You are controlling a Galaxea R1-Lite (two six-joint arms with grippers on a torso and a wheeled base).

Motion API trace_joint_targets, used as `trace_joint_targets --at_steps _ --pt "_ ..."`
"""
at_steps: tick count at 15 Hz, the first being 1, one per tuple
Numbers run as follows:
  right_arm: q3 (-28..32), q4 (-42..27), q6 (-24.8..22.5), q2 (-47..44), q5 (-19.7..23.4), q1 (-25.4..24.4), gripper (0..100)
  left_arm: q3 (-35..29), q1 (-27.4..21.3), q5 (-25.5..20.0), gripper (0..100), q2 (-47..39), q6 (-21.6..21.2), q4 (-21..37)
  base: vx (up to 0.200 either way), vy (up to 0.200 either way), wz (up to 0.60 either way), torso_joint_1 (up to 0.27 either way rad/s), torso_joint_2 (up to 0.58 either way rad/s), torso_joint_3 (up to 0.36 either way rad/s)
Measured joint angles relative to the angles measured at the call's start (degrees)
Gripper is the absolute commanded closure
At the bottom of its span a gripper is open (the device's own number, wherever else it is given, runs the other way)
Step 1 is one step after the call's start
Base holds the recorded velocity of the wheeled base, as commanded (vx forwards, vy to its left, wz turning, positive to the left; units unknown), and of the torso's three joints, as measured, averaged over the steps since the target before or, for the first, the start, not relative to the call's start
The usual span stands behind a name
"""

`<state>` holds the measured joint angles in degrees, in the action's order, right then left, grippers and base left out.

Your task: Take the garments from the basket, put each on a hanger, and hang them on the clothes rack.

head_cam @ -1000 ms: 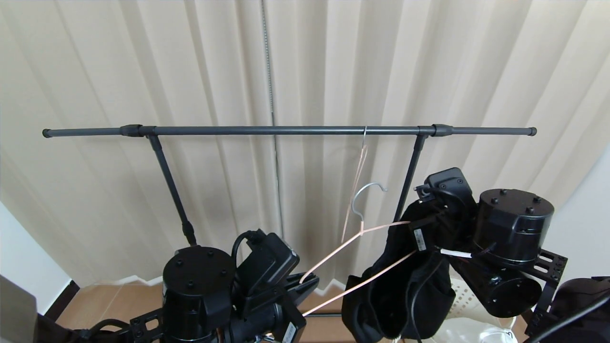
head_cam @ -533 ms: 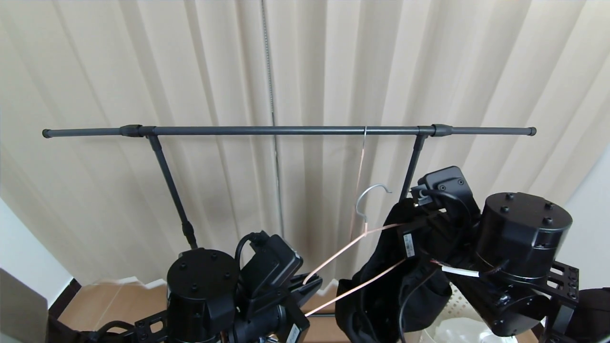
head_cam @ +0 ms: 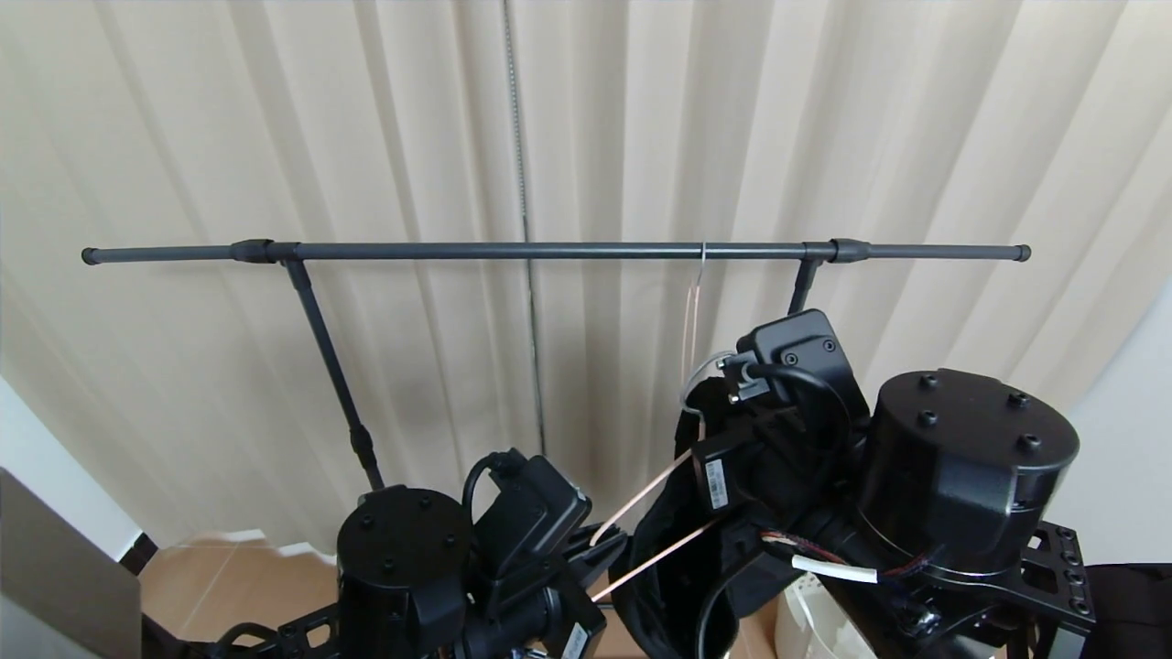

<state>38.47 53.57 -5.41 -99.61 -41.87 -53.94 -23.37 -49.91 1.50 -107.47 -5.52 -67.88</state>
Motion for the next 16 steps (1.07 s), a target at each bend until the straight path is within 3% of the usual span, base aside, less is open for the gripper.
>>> trace_joint_targets --at_steps 6,7,16 --pt "-0.17 0.40 0.38 0.46 -1.32 2.35 100 0.80 -0.01 1.50 100 -0.18 0.05 -5.07 0.000 0.000 0.00 0.000 0.00 0.000" --pt "-0.30 0.40 0.38 0.68 -1.32 2.73 0 0.89 -0.01 1.48 100 -0.20 0.05 -5.17 0.000 0.000 0.00 0.000 0.00 0.000" --pt "-3.67 0.54 0.27 4.29 -0.96 4.47 0 2.73 1.05 1.43 100 0.00 0.02 -9.41 0.000 0.000 0.00 0.000 0.00 0.000"
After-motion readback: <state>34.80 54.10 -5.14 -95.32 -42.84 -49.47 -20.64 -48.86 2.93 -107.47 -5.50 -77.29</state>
